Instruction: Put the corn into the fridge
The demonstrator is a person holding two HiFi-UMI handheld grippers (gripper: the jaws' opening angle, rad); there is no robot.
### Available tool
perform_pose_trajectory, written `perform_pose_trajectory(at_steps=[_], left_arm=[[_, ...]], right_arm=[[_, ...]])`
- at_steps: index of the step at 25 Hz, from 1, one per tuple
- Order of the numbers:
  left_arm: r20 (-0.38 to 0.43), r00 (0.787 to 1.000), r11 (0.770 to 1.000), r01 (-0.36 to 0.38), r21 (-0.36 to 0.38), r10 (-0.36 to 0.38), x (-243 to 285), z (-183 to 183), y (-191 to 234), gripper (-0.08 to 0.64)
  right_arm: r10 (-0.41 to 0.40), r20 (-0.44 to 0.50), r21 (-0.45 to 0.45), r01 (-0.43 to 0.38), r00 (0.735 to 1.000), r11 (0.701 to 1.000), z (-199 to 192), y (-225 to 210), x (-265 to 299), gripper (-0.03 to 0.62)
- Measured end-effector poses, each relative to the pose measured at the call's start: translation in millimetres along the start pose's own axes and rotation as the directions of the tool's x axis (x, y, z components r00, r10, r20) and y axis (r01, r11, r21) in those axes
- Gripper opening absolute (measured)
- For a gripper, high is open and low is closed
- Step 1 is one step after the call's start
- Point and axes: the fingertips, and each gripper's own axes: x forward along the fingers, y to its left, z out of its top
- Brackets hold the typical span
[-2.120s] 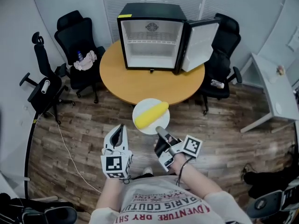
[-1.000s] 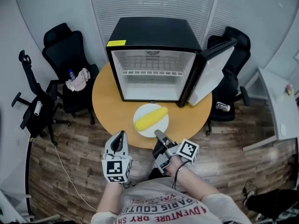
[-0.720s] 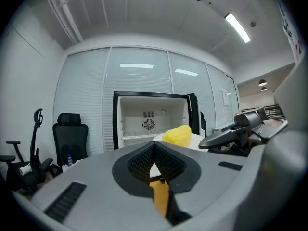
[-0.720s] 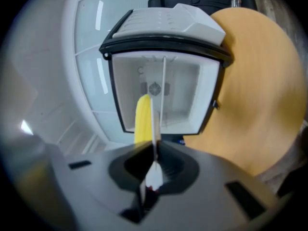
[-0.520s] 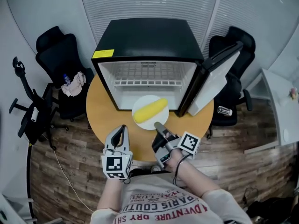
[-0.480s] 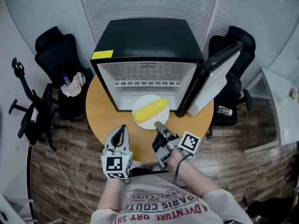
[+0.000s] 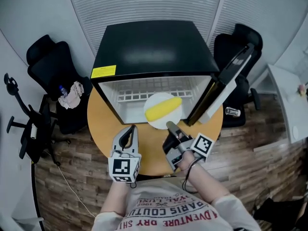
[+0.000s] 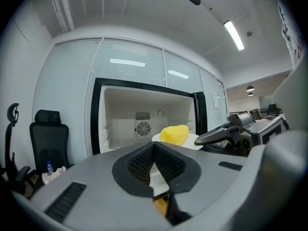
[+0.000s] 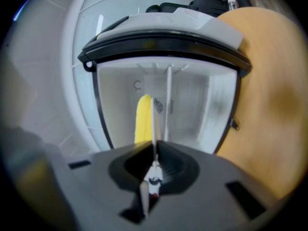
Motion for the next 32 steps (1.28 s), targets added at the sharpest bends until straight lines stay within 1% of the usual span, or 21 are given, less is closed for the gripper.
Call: perform_pose_trajectory(at_steps=[7,11,16,21,25,29,32], left_arm=[[-0.014,0.998,0.998,0.069,0.009,-0.069,31.1,-0.1,22.1,0.029],[-0.020,0.995,0.996,0.094,0.004,-0.094,40.7,-4.0,30.2,0.029],[-0.019,0.993,0.993,0.115,-0.017,-0.115,46.6,-9.9,36.2,0.029],[-0.025,0.992,0.992,0.125,-0.028,-0.126,49.3,-13.8,40.8,0.029],[-0.038,0.990,0.990,0.132,-0.046,-0.134,50.7,-18.3,42.5,0.029],[-0.043,0.989,0.989,0.141,-0.035,-0.142,53.8,-21.0,43.8,0.029],[-0.056,0.988,0.989,0.142,-0.047,-0.145,56.7,-24.6,44.1,0.029]], right_arm=[[-0.004,0.074,0.012,0.003,0.997,1.000,13.7,-1.8,34.2,0.041],[-0.010,0.104,0.023,0.008,0.995,1.000,17.8,-5.8,50.7,0.041],[-0.020,0.134,0.048,0.014,0.991,0.999,21.1,-13.5,67.3,0.043],[-0.037,0.152,0.054,0.029,0.988,0.998,23.1,-19.8,79.6,0.043],[-0.030,0.167,0.066,0.019,0.986,0.998,23.7,-23.5,87.3,0.043],[-0.020,0.188,0.073,0.007,0.982,0.997,27.9,-22.0,97.0,0.049],[-0.019,0.201,0.073,0.005,0.979,0.997,31.4,-21.2,103.3,0.051]])
